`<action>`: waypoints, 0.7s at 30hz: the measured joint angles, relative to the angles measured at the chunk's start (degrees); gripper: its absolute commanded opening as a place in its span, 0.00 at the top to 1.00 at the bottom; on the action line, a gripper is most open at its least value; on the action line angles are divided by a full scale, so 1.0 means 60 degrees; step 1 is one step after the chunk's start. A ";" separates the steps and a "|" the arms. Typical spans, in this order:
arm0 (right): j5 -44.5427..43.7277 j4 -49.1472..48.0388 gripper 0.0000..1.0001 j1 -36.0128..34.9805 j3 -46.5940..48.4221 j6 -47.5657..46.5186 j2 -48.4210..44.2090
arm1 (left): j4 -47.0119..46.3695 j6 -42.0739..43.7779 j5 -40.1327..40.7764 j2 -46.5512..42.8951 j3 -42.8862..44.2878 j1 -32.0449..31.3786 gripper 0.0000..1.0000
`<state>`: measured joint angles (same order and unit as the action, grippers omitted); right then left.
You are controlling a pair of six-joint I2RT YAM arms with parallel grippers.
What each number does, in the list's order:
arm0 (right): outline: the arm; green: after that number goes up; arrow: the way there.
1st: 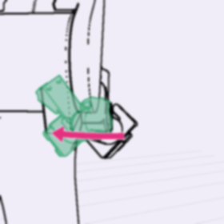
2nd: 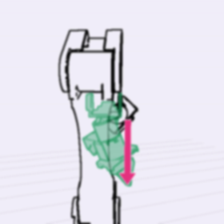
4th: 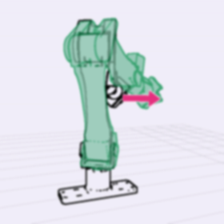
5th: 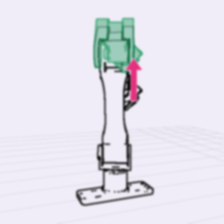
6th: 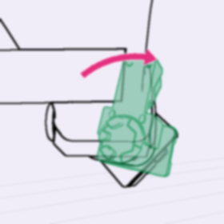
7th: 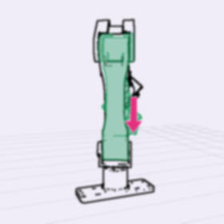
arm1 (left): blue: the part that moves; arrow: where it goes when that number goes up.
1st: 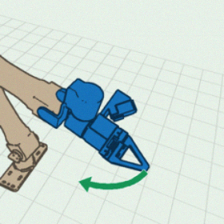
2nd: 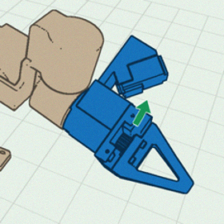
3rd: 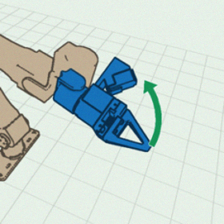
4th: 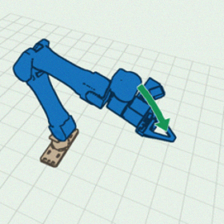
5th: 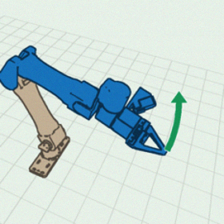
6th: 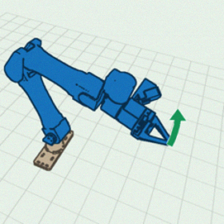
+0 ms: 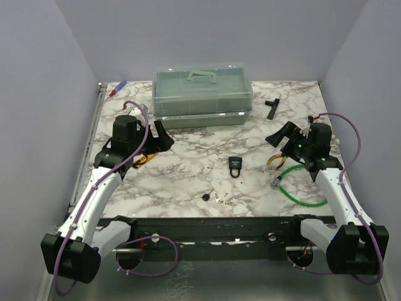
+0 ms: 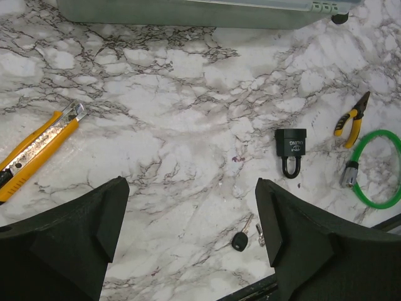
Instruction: Unlock with the key
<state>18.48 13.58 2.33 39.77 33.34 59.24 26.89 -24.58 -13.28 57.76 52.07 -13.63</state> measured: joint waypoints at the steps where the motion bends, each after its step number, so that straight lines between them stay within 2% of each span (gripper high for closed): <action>1: -0.0051 0.0080 0.00 0.0000 0.0026 0.0066 0.0036 | 0.0000 0.0000 -0.0007 0.0000 0.0000 0.0000 0.12; 9: -0.1282 0.1712 0.00 0.0000 0.0718 0.1202 0.0452 | 0.0000 0.0004 -0.0044 0.0000 0.0000 -0.0066 0.12; 15: -0.3126 0.3526 0.00 0.0000 0.0991 0.2812 0.0412 | 0.0000 0.0000 -0.0066 0.0000 0.0000 -0.0138 0.17; 21: -0.3894 0.4615 0.01 0.0000 0.0940 0.3741 0.0262 | -0.0036 0.0000 -0.0153 0.0117 0.0000 -0.0637 0.19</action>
<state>-4.89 41.28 2.33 45.41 55.79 60.82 26.68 -24.58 -14.20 58.46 52.07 -17.45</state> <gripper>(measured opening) 0.996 0.824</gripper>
